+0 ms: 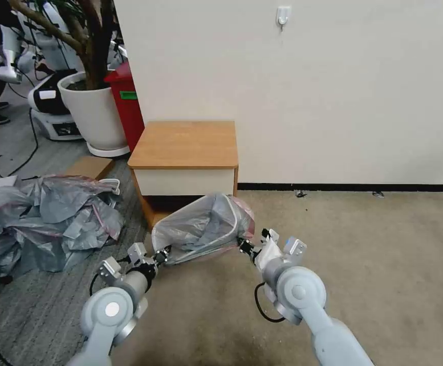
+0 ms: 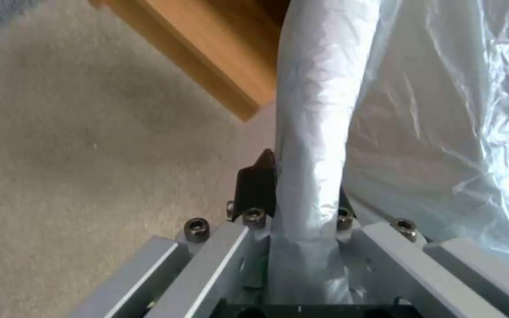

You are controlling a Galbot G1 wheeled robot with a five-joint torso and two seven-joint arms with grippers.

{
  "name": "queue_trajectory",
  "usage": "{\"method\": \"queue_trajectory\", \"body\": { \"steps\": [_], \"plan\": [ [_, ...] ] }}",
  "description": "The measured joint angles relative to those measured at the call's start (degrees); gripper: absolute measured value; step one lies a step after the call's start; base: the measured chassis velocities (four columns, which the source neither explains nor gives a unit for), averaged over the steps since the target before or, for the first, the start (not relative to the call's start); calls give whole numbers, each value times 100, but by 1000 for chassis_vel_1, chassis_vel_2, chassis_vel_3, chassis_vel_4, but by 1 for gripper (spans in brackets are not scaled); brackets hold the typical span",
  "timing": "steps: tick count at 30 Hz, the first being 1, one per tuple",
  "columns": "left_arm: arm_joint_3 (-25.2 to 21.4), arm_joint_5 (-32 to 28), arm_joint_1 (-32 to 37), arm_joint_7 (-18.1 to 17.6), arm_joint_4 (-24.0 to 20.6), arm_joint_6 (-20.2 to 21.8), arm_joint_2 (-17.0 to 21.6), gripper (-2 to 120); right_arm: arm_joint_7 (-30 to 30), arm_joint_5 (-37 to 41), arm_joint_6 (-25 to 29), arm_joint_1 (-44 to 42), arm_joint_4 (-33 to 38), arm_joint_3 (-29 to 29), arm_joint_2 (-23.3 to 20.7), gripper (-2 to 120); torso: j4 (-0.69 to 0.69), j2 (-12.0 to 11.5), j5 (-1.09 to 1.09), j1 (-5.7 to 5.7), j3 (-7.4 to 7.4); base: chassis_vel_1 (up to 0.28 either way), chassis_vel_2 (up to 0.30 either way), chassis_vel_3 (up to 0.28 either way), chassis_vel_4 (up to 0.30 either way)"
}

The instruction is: Pick up the garbage bag from the table and place it over the trash can.

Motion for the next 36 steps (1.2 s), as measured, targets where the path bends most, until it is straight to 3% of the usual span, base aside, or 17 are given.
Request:
{"method": "queue_trajectory", "body": {
  "steps": [4,7,17,22,25,27,29,30,36],
  "plan": [
    [-5,1,-51,-1,34,-22,41,3,-154,-504,113,-88,33,-155,-77,12,0,0,0,0,0,0,0,0,0],
    [1,1,-220,1,113,-88,181,3,-246,-1334,359,-240,71,-459,-248,32,0,0,0,0,0,0,0,0,0],
    [10,-19,-368,108,284,-160,575,3,-657,-1975,728,-532,193,-363,-645,66,0,0,-1,0,0,0,0,0,0],
    [-57,-34,-256,338,298,-161,964,3,-1488,-1975,1058,-597,259,-41,-1105,84,0,0,0,0,0,0,0,0,0],
    [-136,-37,-117,577,272,-156,1317,3,-2364,-1459,1199,-513,257,162,-1521,97,0,0,0,0,0,0,0,0,0],
    [-156,-37,-89,635,265,-155,1394,3,-2539,-1296,1199,-495,262,191,-1594,99,0,0,-1,0,0,0,0,0,0],
    [-199,-37,-5,789,231,-148,1626,3,-3254,-721,1189,-371,198,238,-1832,98,0,0,0,0,0,0,0,0,0],
    [-199,-37,-5,789,231,-148,1626,3,-3254,-721,1189,-371,198,238,-1832,98,0,0,0,0,0,0,0,0,0],
    [-243,-24,110,977,157,-144,1815,3,-4751,-97,1041,-23,-277,99,-2132,84,0,0,1,0,0,0,0,0,0]
  ]
}}
